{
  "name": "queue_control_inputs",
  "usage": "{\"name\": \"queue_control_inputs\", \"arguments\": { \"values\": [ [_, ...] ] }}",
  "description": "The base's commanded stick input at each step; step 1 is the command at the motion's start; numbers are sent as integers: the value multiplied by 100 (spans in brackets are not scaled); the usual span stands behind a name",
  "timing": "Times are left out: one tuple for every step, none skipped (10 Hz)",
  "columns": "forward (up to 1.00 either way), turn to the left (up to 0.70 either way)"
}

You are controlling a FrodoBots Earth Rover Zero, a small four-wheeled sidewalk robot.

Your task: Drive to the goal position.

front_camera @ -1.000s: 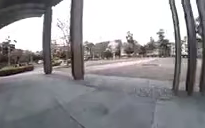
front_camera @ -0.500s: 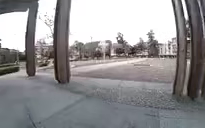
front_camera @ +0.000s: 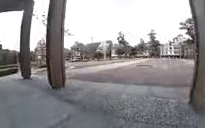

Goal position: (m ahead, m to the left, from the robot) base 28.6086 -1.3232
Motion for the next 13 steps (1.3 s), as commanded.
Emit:
{"name": "queue_control_inputs", "arguments": {
  "values": [
    [70, -35],
    [70, -35],
    [70, -35],
    [70, -26],
    [70, -8],
    [70, 6],
    [70, 19],
    [70, 35],
    [70, 21],
    [70, 0],
    [70, 0],
    [70, 0],
    [70, 0]
  ]
}}
